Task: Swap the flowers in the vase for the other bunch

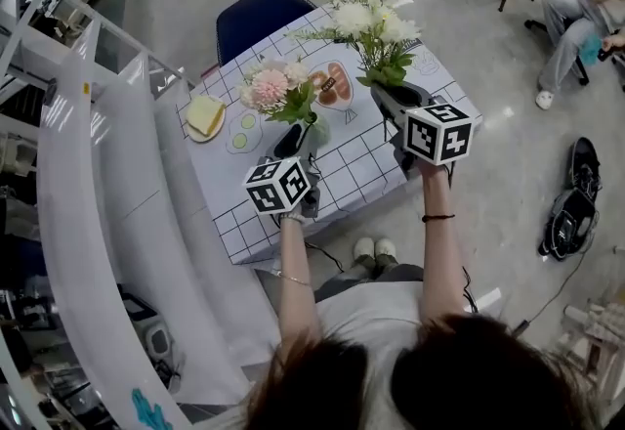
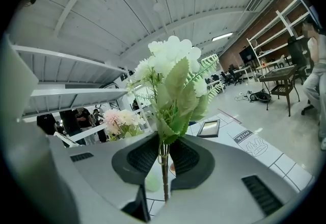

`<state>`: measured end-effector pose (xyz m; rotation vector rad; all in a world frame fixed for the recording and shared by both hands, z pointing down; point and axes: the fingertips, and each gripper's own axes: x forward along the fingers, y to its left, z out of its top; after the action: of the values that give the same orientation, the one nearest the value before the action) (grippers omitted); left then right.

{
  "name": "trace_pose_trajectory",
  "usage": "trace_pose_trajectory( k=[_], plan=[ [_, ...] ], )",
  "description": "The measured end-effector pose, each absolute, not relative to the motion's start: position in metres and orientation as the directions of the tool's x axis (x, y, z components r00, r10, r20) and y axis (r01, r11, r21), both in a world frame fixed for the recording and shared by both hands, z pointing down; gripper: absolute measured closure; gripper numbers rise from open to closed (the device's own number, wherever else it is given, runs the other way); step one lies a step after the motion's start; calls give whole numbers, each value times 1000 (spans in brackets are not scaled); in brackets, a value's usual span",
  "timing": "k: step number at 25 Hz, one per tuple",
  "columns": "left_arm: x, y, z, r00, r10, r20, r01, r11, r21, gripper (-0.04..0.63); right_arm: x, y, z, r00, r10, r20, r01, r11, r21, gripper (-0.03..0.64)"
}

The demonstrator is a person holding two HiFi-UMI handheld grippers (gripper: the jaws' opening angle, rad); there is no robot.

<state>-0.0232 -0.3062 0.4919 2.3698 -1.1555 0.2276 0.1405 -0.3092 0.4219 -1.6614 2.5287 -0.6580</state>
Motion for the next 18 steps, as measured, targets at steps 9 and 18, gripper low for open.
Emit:
trace_pose_trajectory(
  k=[9, 18],
  plan=[
    [-20, -319, 504, 623, -677, 391, -780, -506, 368, 393, 145, -315, 431, -409, -889, 206, -869, 311, -385, 552],
    [-13, -330, 511, 627, -668, 401, -777, -505, 375, 379, 144, -322, 442, -417, -879, 230, -866, 308, -393, 552]
  ],
)
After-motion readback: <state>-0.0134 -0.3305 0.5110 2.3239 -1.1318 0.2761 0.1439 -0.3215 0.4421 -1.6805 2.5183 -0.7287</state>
